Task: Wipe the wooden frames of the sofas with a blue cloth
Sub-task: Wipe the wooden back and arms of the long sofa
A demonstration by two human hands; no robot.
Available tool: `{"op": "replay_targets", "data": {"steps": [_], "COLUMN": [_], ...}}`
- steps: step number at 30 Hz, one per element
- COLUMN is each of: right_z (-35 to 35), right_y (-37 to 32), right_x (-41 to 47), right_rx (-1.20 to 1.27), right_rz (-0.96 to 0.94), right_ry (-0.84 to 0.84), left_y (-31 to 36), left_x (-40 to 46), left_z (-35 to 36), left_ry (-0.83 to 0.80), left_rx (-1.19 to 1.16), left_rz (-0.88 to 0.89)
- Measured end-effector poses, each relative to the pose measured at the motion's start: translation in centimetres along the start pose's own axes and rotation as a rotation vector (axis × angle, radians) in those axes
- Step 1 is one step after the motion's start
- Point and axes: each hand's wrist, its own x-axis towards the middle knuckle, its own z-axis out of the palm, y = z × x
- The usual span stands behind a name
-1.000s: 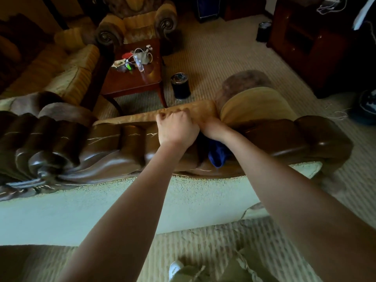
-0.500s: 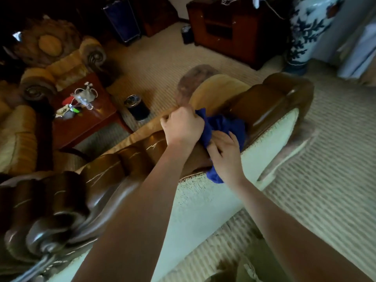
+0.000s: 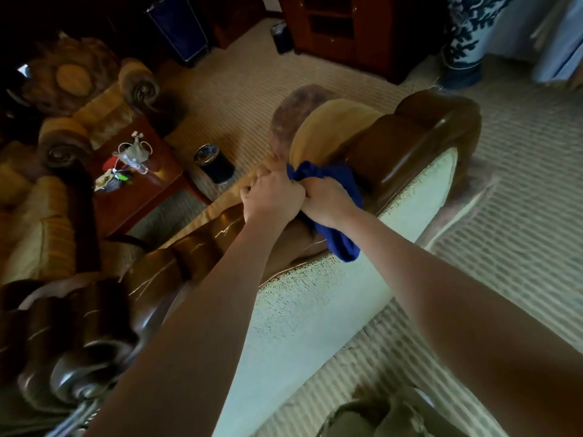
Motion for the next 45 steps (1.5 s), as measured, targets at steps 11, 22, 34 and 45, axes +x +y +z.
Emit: {"op": "replay_targets", "data": {"steps": [11, 22, 34, 45], "right_z": [5.5, 11.6, 11.8, 12.0], "right_y": [1.4, -1.1, -5.3, -7.2], "right_x": [-6.5, -7.8, -7.4, -7.8], "right_rx": [0.332, 0.79, 0.945, 0.938], "right_rz": [-0.116, 0.07, 0.278, 0.312], "right_ry": [0.624, 0.803, 0.985, 0.974], "left_y": [0.1, -0.2, 0.2, 0.0], "left_x": [0.2, -0.4, -1.7, -1.8], "left_z": [0.4, 0.6, 0.0, -0.5], "left_ry": [-0.094, -0.12, -0.203, -0.13], "left_rx": [0.018, 0.028, -0.129, -0.188], "left_rz": [0.052, 0.319, 0.46, 0.517]}}
